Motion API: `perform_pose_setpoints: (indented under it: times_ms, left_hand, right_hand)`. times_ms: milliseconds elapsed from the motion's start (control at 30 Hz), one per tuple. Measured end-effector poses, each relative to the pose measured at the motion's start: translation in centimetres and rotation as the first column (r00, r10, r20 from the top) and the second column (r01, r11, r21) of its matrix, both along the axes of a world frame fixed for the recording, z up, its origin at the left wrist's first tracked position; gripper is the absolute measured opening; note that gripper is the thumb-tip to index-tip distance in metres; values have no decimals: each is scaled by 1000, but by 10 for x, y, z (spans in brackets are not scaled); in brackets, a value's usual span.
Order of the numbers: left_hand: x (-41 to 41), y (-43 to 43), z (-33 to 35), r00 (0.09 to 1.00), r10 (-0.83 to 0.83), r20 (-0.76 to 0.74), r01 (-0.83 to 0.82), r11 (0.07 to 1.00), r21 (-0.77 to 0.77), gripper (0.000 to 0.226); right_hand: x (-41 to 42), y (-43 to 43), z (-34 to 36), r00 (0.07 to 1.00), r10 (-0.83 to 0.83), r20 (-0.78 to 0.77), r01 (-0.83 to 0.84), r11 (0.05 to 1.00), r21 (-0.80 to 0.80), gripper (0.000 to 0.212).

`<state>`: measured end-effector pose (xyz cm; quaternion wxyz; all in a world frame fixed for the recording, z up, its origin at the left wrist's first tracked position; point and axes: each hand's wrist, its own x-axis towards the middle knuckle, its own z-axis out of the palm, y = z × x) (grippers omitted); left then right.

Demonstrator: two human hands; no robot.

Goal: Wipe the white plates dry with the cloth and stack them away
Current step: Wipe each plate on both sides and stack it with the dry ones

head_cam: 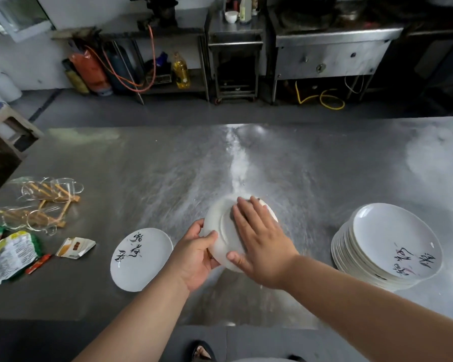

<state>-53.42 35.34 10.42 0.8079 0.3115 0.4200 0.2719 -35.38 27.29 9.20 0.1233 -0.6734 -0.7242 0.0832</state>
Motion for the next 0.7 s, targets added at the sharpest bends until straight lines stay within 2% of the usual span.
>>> perform_pose_setpoints:
  times_ms: [67,133,167,233,300,333,367,433,533,600,700]
  left_hand:
    - [3,5,5,1000,23,18,-23,1000,-3,26]
    - [2,8,9,1000,24,18,-24,1000,2,28]
    - [2,9,10,999,22,25,-22,1000,4,28]
    - [-1,10,11,999,10,31,-11,1000,16,30]
    - [-3,11,15,1000,-1,28,0,999,38,29]
    - [-2,11,17,999,2,34,-3,999,46,28]
    - [-1,11,19,999,12,41,-14,999,51,28]
    - [3,11,25,997,45,66,-49,998,51,28]
    - [8,11,29,995,67,77,-69,997,19,26]
    - [8,11,31,993,83,81,-82,997,-7,28]
    - [8,10,33,993,83,81,-83,997,-3,29]
  right_hand:
    - [-12,-16,1,983,180,46,-182,982,50,99]
    - [-9,-18,-1,963,256,89,-261,964,54,99]
    - [-2,-13,0,965,242,102,-250,966,72,97]
    - [15,0,9,991,108,77,-114,991,70,94]
    - [25,7,18,999,-47,15,48,999,-10,93]
    - [24,6,20,997,-76,5,76,997,-29,93]
    - [19,1,21,998,-59,0,59,998,-3,94]
    - [4,-14,21,996,90,13,-91,991,94,93]
    - [-2,-25,12,968,242,62,-248,963,105,91]
    - [8,-15,12,983,178,52,-184,972,146,87]
    - [28,1,24,1000,-13,-28,18,986,166,82]
